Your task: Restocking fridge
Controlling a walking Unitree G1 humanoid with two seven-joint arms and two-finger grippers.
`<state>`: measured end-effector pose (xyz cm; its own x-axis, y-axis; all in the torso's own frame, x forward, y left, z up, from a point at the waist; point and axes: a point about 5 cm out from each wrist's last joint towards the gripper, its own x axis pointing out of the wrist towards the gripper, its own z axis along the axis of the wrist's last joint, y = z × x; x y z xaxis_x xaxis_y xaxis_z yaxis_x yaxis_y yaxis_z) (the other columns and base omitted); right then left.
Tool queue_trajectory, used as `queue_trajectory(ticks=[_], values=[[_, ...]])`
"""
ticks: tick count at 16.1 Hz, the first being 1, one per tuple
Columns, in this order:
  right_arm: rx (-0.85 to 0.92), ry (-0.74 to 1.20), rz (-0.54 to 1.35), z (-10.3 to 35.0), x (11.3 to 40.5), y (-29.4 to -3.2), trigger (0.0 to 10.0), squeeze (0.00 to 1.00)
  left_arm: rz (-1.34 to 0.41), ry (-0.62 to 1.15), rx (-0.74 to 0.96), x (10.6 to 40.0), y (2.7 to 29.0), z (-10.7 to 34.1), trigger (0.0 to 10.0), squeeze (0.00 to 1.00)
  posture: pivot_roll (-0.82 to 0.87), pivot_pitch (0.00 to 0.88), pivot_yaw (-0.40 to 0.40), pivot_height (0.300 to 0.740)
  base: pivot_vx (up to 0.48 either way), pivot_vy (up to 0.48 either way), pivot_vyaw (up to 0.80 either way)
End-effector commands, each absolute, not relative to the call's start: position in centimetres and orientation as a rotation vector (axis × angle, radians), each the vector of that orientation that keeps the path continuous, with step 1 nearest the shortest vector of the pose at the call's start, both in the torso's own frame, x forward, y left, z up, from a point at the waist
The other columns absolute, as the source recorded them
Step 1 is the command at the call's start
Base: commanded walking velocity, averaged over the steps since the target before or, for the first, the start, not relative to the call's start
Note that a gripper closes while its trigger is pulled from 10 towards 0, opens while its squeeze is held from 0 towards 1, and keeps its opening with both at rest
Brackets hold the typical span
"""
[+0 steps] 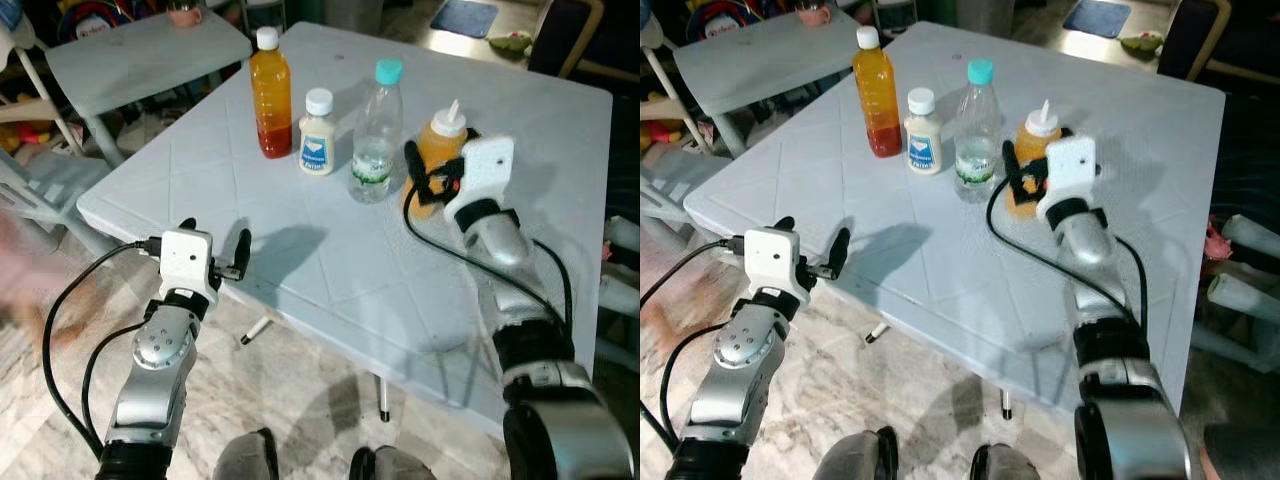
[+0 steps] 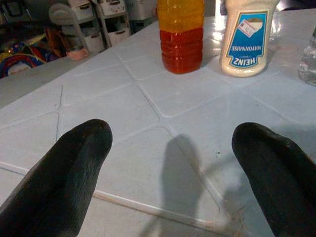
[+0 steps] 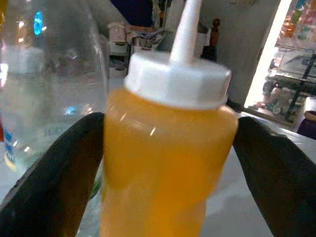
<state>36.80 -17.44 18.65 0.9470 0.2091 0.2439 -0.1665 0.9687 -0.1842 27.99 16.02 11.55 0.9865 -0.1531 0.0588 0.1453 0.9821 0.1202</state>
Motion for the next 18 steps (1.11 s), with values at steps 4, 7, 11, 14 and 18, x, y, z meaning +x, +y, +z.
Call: queue_trajectory(ticks=[4,7,11,14,18], values=[[-0.165,-0.277,0.261,19.6,37.4,-17.6,6.2,0.00,-0.157,-0.063,0.130,27.9,16.1,11.7,10.0,0.00,0.07,0.163,0.025,0.740,0.000,0.000,0.00],[-0.154,-0.274,0.271,19.4,37.4,-17.5,0.0,0.00,-0.159,-0.066,0.128,28.0,15.9,11.8,10.0,0.00,0.05,0.181,0.021,0.740,0.000,0.000,0.00],[-0.141,-0.271,0.327,18.9,37.0,-16.7,3.3,0.00,-0.173,-0.052,0.124,27.6,15.7,11.5,10.0,0.00,0.03,0.201,0.030,0.740,0.000,0.000,0.00],[-0.142,-0.265,0.330,18.6,36.9,-16.5,10.0,0.00,-0.172,-0.054,0.127,27.9,15.8,11.7,10.0,0.00,0.02,0.211,0.033,0.740,0.000,0.000,0.00],[-0.140,-0.261,0.340,18.4,36.6,-16.4,4.0,0.00,-0.174,-0.048,0.126,27.7,15.7,11.7,10.0,0.00,0.02,0.220,0.031,0.740,0.000,0.000,0.00]])
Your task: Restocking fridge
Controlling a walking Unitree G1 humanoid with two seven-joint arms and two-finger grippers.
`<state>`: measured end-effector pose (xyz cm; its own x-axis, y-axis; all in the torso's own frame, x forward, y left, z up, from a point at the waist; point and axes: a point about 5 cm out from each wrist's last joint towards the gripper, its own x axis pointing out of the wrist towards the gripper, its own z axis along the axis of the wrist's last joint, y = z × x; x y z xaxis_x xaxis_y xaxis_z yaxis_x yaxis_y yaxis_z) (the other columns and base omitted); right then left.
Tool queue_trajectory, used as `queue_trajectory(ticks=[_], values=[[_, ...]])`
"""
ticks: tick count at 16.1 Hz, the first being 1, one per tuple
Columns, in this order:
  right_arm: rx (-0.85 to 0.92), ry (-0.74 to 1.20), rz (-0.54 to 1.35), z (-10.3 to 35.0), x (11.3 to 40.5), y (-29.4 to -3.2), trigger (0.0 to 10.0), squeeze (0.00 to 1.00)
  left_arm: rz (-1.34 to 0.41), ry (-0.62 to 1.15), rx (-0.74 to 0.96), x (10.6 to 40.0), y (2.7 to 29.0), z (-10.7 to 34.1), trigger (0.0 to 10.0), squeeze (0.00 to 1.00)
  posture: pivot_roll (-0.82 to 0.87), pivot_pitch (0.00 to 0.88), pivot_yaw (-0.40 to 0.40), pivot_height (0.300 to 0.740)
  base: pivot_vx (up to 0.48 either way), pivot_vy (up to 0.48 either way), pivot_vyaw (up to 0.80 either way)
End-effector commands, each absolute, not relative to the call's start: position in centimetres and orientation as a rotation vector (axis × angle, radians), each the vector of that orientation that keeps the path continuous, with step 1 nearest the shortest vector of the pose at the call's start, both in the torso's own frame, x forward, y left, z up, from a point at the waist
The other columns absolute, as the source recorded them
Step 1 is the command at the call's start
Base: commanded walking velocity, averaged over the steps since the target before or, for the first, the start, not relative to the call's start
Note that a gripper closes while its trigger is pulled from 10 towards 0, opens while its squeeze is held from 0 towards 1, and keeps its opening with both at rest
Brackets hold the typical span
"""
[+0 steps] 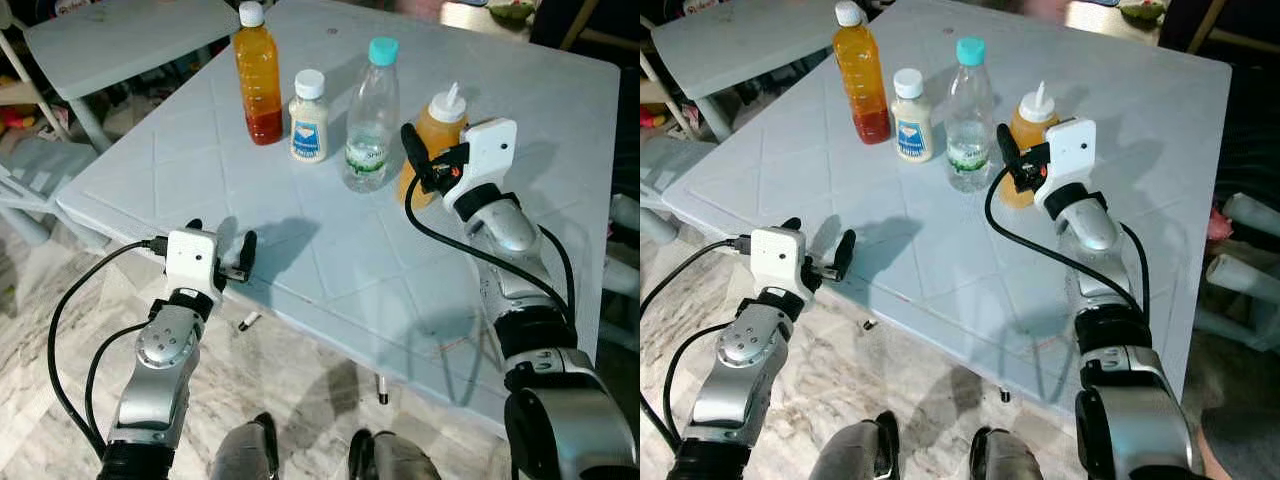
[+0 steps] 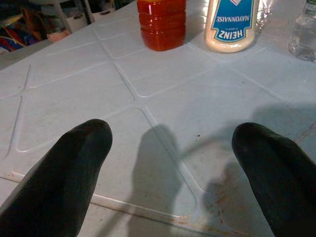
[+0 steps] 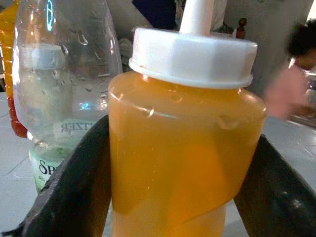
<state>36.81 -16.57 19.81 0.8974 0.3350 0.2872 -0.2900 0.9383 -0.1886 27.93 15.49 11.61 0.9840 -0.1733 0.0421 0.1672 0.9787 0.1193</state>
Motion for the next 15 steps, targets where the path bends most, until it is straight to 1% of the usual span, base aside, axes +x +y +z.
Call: queue_trajectory(ticks=[1,2,3,7,10,11,12,13,15], values=[[-0.137,-0.263,0.340,18.3,36.5,-16.3,2.7,0.00,-0.174,-0.044,0.125,27.7,15.7,11.6,10.0,0.00,0.02,0.217,0.034,0.740,0.000,0.000,0.00],[-0.136,-0.270,0.337,18.4,36.4,-16.1,2.8,0.00,-0.176,-0.040,0.127,27.7,15.7,11.5,10.0,0.00,0.03,0.216,0.036,0.740,0.000,0.000,0.00],[-0.132,-0.277,0.327,18.4,36.2,-16.0,10.0,0.00,-0.178,-0.039,0.130,27.7,15.7,11.5,10.0,0.00,0.04,0.215,0.036,0.740,0.000,0.000,0.00],[-0.140,-0.283,0.339,17.8,35.3,-15.3,10.0,0.00,-0.155,-0.041,0.157,27.8,16.3,11.8,10.0,0.00,0.05,0.209,0.031,0.740,0.000,0.000,0.00],[-0.160,-0.312,0.366,17.9,34.3,-13.8,10.0,0.00,-0.139,-0.032,0.150,28.0,16.1,11.6,10.0,0.00,0.04,0.199,0.033,0.740,0.000,0.000,0.00],[-0.171,-0.314,0.425,17.6,33.1,-12.8,10.0,0.00,-0.138,-0.027,0.146,28.0,15.8,11.5,10.0,0.00,0.05,0.194,0.033,0.740,0.000,0.000,0.00],[-0.179,-0.321,0.462,17.5,32.1,-12.5,10.0,0.00,-0.137,-0.020,0.135,27.9,15.7,11.5,10.0,0.00,0.05,0.189,0.037,0.740,0.000,0.000,0.00],[-0.165,-0.314,0.487,17.2,31.3,-12.3,10.0,0.00,-0.140,-0.011,0.139,27.7,15.7,11.3,10.0,0.00,0.05,0.184,0.037,0.740,0.000,0.000,0.00],[-0.158,-0.303,0.487,16.7,29.6,-12.7,10.0,0.00,-0.144,0.000,0.136,27.3,15.5,10.7,10.0,0.00,0.05,0.144,0.006,0.740,0.000,0.000,0.00]])
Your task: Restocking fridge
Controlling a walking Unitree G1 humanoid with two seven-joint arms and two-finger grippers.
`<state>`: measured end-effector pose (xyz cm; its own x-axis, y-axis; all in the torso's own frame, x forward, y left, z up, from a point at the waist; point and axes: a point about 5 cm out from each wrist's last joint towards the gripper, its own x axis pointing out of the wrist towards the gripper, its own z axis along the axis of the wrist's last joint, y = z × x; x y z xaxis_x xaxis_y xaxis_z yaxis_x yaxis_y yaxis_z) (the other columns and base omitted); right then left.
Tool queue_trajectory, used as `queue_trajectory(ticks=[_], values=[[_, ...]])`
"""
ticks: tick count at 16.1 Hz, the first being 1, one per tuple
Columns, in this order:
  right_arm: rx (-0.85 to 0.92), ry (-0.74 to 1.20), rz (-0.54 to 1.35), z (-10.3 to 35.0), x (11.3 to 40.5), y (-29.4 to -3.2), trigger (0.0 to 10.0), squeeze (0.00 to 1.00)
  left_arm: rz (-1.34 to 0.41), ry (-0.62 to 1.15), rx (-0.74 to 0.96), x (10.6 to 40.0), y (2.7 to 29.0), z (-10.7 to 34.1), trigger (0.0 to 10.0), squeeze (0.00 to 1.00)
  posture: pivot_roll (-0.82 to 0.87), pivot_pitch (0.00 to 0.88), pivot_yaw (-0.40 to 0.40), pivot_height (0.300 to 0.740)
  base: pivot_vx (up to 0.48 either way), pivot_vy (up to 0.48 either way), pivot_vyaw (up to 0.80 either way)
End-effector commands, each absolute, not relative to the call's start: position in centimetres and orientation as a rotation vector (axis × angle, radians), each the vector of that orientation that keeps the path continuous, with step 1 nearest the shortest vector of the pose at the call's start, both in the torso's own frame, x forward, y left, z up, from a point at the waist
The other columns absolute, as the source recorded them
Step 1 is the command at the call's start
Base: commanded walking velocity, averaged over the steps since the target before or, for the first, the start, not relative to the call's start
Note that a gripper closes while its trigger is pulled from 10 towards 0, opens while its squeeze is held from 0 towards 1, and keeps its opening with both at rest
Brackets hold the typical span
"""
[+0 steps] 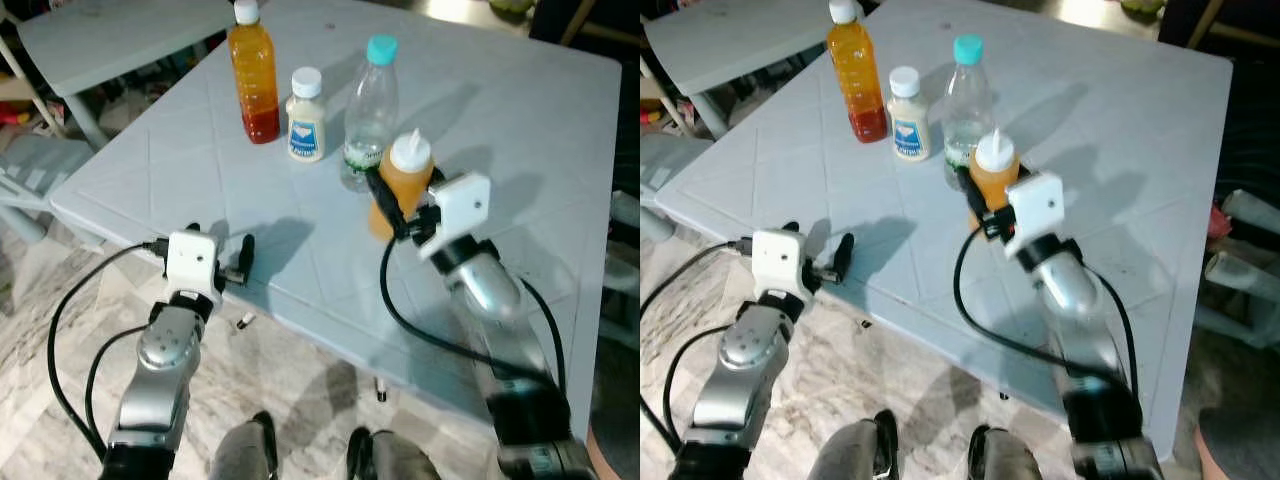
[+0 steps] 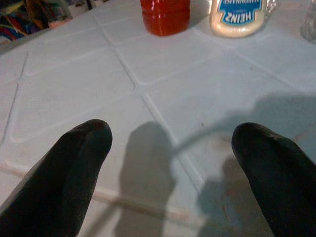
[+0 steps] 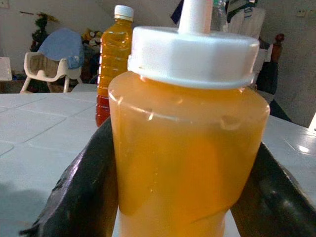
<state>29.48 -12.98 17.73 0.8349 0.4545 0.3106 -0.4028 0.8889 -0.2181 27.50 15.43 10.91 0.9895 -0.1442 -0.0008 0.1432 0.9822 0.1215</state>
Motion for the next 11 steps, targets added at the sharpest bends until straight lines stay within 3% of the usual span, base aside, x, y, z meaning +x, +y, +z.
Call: queue_trajectory(ticks=[1,6,11], values=[[-0.124,-0.285,0.438,16.3,29.1,-13.2,10.0,0.00,-0.135,0.001,0.129,27.3,15.5,10.6,10.0,0.00,0.05,0.140,0.001,0.740,0.000,0.000,0.43],[-0.034,-0.210,0.176,14.4,28.2,-14.8,10.0,0.00,-0.103,-0.010,0.119,27.9,15.9,10.7,10.0,0.00,0.05,0.107,-0.005,0.740,0.000,0.000,0.78],[-0.049,-0.195,0.170,14.1,28.1,-15.0,10.0,0.00,-0.099,-0.022,0.117,28.2,15.7,10.6,10.0,0.00,0.03,0.082,-0.015,0.740,0.000,0.000,0.80]])
